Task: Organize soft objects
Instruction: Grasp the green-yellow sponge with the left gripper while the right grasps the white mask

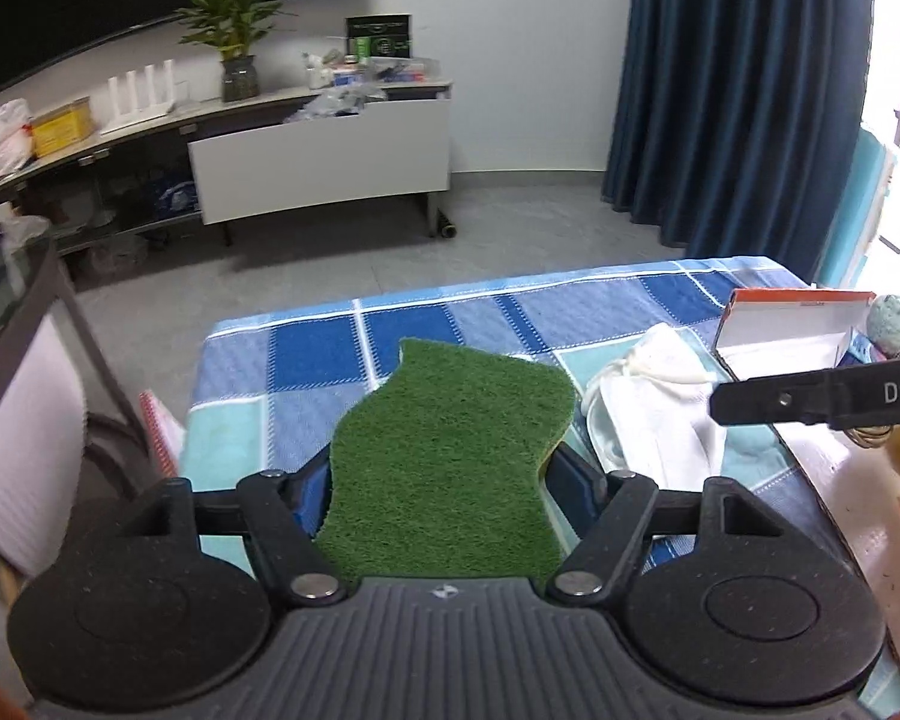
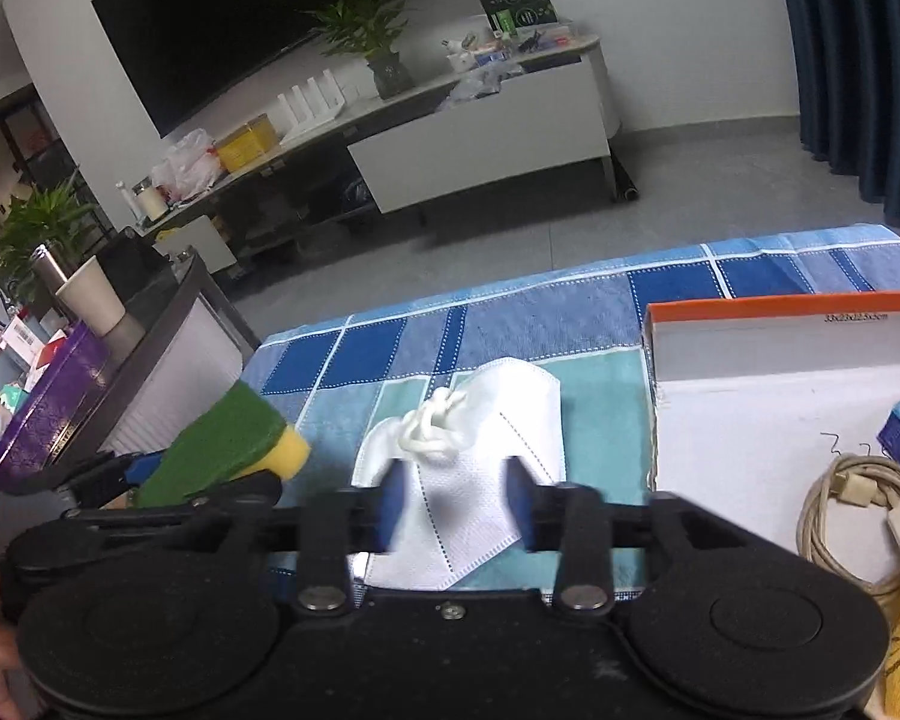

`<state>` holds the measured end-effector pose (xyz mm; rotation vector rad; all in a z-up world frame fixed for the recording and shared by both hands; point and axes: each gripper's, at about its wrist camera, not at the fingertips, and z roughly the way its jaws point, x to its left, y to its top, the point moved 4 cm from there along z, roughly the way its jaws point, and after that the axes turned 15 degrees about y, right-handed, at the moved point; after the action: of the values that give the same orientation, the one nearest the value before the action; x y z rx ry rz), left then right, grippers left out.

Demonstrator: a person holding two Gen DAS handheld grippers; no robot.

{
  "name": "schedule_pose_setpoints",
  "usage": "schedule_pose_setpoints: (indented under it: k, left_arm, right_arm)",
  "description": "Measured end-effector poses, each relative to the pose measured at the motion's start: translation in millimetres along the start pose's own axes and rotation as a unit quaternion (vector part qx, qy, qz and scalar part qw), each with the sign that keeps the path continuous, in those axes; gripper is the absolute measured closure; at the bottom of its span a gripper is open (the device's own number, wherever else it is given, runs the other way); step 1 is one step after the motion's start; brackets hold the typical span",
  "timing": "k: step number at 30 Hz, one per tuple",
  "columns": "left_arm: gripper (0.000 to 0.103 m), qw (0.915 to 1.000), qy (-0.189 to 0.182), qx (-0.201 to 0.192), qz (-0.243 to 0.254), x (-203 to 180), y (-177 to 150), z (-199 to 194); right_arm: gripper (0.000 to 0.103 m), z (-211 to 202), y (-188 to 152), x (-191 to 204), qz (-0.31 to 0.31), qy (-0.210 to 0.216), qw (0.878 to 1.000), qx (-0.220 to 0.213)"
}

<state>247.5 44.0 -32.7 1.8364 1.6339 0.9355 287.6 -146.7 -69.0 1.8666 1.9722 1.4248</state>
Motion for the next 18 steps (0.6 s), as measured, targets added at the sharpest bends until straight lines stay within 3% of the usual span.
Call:
schedule_pose_setpoints:
  k: [2, 6, 8, 12, 14, 15, 18]
  left_arm:
    - [0.030, 0.9999, 0.002, 0.003, -0.013, 3.1, -2.8, -8.8]
    - [0.030, 0.9995, 0.002, -0.002, -0.031, 10.0, -7.9, -22.6]
    - [0.030, 0.9994, 0.004, -0.007, -0.032, 10.6, -6.6, -23.0]
    - [0.030, 0.9989, 0.002, -0.013, -0.045, 16.5, -2.6, -19.3]
    - [0.030, 0.9987, 0.003, -0.011, -0.050, 18.7, -2.8, -17.0]
    - [0.030, 0.9987, 0.003, -0.010, -0.051, 19.5, -2.7, -15.3]
    - [0.030, 0.9985, 0.003, -0.007, -0.055, 21.7, -2.8, -12.0]
  right_arm:
    - [0.024, 3.6, 2.0, 6.1, -0.018, -0.013, 1.000, -0.007]
    - [0.012, 17.5, 13.0, 9.3, -0.006, -0.031, 0.999, -0.009]
    - [0.012, 27.6, 17.8, 10.7, 0.013, -0.056, 0.998, -0.004]
    - [0.010, 54.0, 18.9, 22.1, -0.004, -0.086, 0.996, 0.017]
    - [0.005, 71.0, 16.9, 21.8, -0.025, -0.135, 0.990, 0.039]
    - [0.000, 77.7, 15.0, 19.9, -0.030, -0.142, 0.988, 0.046]
    - [0.000, 88.4, 6.0, 12.8, -0.044, -0.158, 0.984, 0.063]
